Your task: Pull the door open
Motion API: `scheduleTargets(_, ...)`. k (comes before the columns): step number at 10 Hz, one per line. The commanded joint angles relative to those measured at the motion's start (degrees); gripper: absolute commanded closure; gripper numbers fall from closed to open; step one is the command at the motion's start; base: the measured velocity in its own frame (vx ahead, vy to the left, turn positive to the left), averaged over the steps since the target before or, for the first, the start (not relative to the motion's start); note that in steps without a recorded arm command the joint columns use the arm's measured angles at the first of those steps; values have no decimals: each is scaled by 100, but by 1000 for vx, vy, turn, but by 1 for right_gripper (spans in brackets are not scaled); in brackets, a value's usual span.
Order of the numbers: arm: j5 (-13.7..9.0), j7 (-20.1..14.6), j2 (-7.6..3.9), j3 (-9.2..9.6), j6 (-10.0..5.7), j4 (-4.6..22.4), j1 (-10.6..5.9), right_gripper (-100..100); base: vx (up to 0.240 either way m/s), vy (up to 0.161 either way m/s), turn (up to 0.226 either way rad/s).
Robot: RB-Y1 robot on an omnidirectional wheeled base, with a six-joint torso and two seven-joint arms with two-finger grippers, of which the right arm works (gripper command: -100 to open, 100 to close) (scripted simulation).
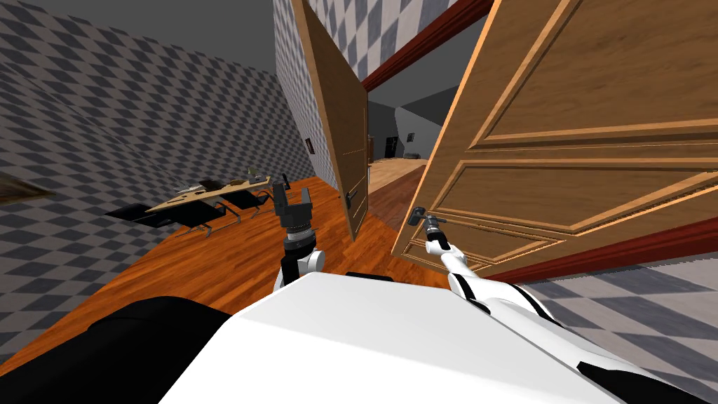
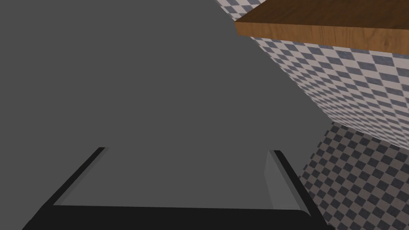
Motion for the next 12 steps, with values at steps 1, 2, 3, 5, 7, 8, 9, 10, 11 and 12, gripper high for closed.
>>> scheduleTargets(1, 39, -117, -17, 114, -38, 5, 1, 100, -206, -48, 96)
scheduleTargets(2, 57, -165, -27, 165, -45, -7, 4, 100, -206, -42, 87)
scheduleTargets(3, 71, -204, -35, 206, -51, -17, 7, 100, -223, -53, 62)
scheduleTargets(5, 73, -204, -34, 208, -50, -50, 29, 100, -145, -44, 42)
scheduleTargets(7, 122, -318, -44, 335, -55, -86, 63, 100, -160, -42, 70)
scheduleTargets(8, 145, -380, -60, 398, -69, -105, 70, 100, -243, -78, 99)
scheduleTargets(9, 172, -449, -78, 468, -85, -125, 78, 100, -208, -71, 141)
scheduleTargets(10, 200, -522, -97, 542, -101, -146, 87, 100, -196, -61, 105)
scheduleTargets(11, 228, -595, -115, 616, -117, -168, 95, 100, -214, -99, 95)
scheduleTargets(12, 255, -665, -133, 686, -133, -188, 104, 100, -186, -136, 129)
